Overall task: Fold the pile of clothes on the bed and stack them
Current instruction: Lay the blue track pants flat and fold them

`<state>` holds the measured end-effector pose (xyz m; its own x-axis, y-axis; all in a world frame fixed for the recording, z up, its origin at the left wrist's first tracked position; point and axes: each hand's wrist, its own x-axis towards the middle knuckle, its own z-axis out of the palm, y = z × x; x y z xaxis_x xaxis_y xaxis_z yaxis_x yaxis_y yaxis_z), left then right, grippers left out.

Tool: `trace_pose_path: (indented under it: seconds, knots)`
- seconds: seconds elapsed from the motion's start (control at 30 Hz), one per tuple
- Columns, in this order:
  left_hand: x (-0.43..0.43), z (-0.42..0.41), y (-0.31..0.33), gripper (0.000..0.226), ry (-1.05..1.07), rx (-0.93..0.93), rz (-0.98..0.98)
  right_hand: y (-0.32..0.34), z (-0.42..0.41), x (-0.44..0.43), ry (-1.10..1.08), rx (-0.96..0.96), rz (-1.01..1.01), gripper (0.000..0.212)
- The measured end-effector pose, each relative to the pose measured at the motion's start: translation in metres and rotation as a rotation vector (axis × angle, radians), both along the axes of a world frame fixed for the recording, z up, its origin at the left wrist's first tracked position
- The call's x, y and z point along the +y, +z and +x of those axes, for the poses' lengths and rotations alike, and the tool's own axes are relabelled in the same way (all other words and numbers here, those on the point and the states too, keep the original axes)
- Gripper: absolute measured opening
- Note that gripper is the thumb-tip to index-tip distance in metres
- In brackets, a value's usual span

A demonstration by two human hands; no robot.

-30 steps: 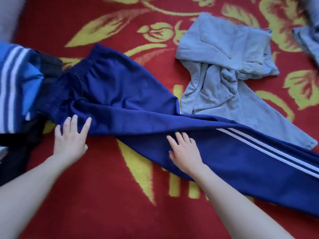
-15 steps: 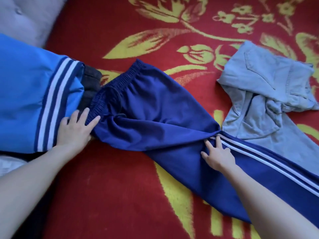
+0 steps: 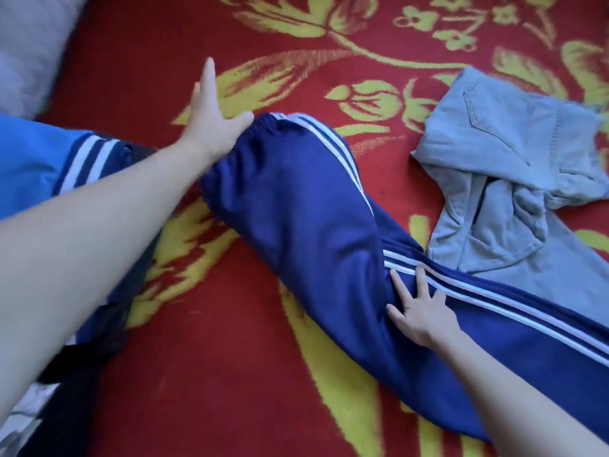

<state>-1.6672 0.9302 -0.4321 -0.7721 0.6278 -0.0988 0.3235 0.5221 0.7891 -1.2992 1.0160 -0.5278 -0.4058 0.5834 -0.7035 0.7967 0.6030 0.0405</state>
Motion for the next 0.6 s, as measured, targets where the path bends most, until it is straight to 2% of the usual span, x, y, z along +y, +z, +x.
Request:
trace_pose_path:
  seconds: [0.1, 0.13, 0.2, 0.3, 0.4, 0.53, 0.6]
  knots:
    - [-0.009, 0.028, -0.040, 0.088, -0.083, 0.040, -0.506, -0.003, 0.001, 0.000, 0.011, -0.009, -0.006, 0.065]
    - [-0.017, 0.039, -0.051, 0.087, -0.133, 0.040, -0.627, -0.003, 0.001, 0.001, 0.013, -0.011, -0.012, 0.065]
    - [-0.031, 0.048, -0.076, 0.083, -0.174, 0.007, -0.741, -0.003, -0.001, 0.001, 0.017, -0.004, -0.019, 0.065]
    - [-0.034, 0.051, -0.088, 0.076, -0.061, 0.056, -0.728, -0.001, 0.000, 0.004, 0.033, 0.006, -0.035, 0.065]
    - [-0.032, 0.040, -0.089, 0.080, 0.116, 0.103, -0.593, 0.006, 0.006, 0.009, 0.055, 0.066, -0.032, 0.064]
    - [-0.035, 0.001, -0.099, 0.099, 0.223, -0.130, -0.434, 0.011, 0.018, 0.023, -0.019, 0.377, 0.211, 0.058]
    - [-0.033, -0.007, -0.097, 0.097, 0.345, -0.164, -0.412, 0.011, 0.018, 0.033, -0.119, 0.383, 0.293, 0.056]
